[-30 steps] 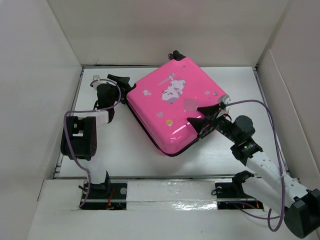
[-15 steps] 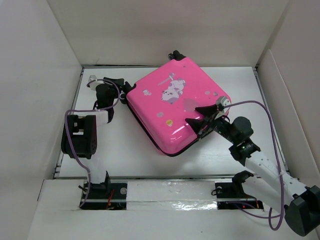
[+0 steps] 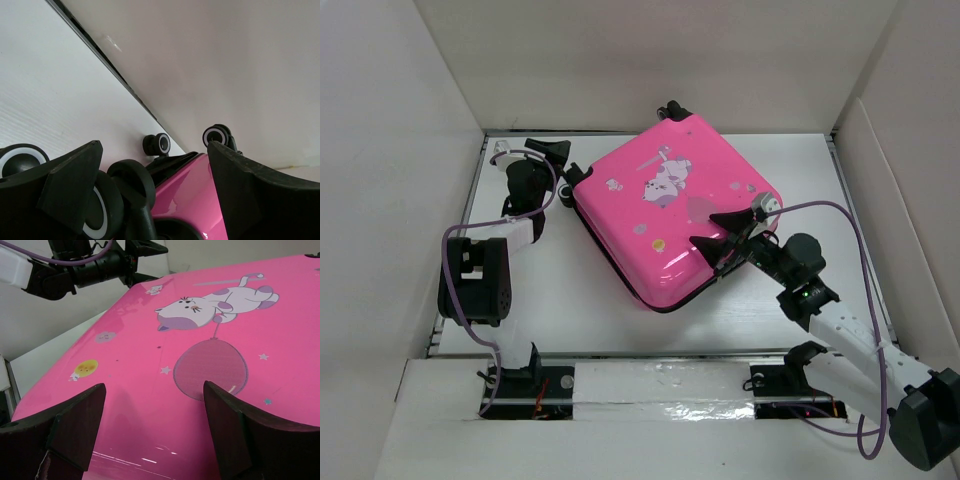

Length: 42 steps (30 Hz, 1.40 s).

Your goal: Pack the luggage

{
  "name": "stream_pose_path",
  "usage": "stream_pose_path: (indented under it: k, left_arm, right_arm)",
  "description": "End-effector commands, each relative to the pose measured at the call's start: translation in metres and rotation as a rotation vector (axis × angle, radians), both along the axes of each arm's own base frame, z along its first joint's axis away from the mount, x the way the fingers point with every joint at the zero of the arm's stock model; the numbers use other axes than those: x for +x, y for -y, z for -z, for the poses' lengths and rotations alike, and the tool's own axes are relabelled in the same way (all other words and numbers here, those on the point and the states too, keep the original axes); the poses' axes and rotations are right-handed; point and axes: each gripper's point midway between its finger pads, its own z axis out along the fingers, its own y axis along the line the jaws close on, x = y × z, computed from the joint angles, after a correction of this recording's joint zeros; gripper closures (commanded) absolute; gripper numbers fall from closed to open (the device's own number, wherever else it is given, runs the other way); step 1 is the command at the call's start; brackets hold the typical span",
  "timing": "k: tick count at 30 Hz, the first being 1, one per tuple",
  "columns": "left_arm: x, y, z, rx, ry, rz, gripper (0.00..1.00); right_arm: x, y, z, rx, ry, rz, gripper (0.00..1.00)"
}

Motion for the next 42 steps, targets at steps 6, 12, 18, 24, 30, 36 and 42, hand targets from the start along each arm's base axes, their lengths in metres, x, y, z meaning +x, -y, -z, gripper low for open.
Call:
stream_pose_path:
  k: [6,12,18,24,30,36,42]
  left_arm:
    - [-0.015,0.024,0.015,0.008,-0.116,0.077,0.13]
    - [0.001,0.043,0.036,0.015,-0.178,0.162,0.11]
    - [0.012,0.056,0.054,0.020,-0.243,0.242,0.10]
    - [0.008,0.065,0.035,-0.039,-0.170,0.279,0.10]
    - [-0.001,0.071,0.003,-0.216,-0.018,0.296,0.17]
    - [-0.010,0.062,-0.035,-0.278,0.085,0.297,0.25]
    - [-0.018,0.063,-0.083,-0.261,0.159,0.320,0.25]
  right_arm:
    - [-0.007,-0.009,0.052,-0.072,-0.160,-0.029,0.15]
    - [-0.006,-0.008,0.053,-0.074,-0.162,-0.026,0.15]
    - [-0.006,-0.008,0.054,-0.079,-0.162,-0.017,0.15]
    - [-0.003,-0.007,0.055,-0.086,-0.163,-0.001,0.15]
    - [-0.004,-0.012,0.058,-0.095,-0.173,-0.021,0.15]
    - [-0.007,-0.015,0.057,-0.100,-0.165,-0.028,0.15]
    - [-0.008,-0.018,0.057,-0.107,-0.166,-0.041,0.15]
